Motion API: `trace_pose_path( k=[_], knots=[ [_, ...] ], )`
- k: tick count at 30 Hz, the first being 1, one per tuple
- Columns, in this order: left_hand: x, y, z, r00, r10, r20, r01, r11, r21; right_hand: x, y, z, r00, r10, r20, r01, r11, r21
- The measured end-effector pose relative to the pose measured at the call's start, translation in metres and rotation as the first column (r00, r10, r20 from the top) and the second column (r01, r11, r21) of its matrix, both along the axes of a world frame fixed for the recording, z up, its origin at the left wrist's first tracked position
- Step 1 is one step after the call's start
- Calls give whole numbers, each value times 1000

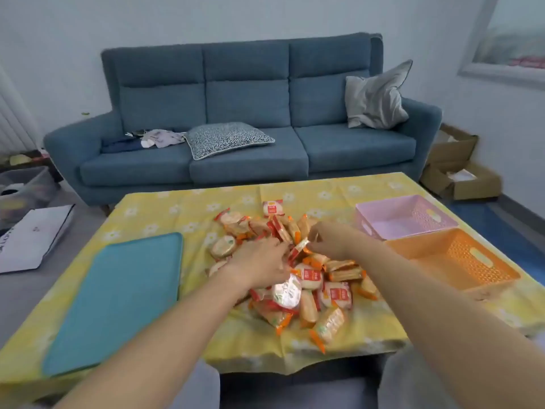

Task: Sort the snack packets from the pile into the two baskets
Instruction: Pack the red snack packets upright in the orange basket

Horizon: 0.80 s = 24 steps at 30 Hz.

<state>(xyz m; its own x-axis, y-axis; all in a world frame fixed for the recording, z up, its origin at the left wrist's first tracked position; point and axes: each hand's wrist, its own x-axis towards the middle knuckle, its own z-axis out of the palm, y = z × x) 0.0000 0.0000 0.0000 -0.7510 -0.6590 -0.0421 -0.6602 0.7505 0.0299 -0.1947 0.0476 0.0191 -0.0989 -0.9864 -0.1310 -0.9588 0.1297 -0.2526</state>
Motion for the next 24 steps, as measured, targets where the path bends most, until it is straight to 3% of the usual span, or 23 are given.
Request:
trace_pose_path(
  k=[2,6,10,13,16,20,22,24],
  knots=[
    [-11,2,-23,994,-41,97,40,999,11,-3,-1,-25,999,25,-24,-24,999,48],
    [-17,0,-69,990,5,140,-12,999,50,-1,3,-79,998,67,-12,-64,988,138],
    [-15,-16,-94,995,66,76,-78,983,167,4,-2,-117,981,108,-162,-91,990,107],
    [-14,-33,-88,979,183,-87,-152,946,285,8,-14,-131,980,39,-196,-25,997,72],
    [-6,-51,-82,857,418,-301,-248,847,470,10,-27,-135,969,38,-243,-17,996,86],
    [8,-69,-87,690,606,-396,-225,699,679,0,-39,-125,971,9,-239,22,991,130],
    [10,-74,-88,574,700,-424,-232,636,736,-5,-42,-116,992,-63,-111,75,991,112],
    [11,-74,-88,463,771,-438,-226,581,782,-8,-44,-108,976,-162,144,147,983,105]
  ],
)
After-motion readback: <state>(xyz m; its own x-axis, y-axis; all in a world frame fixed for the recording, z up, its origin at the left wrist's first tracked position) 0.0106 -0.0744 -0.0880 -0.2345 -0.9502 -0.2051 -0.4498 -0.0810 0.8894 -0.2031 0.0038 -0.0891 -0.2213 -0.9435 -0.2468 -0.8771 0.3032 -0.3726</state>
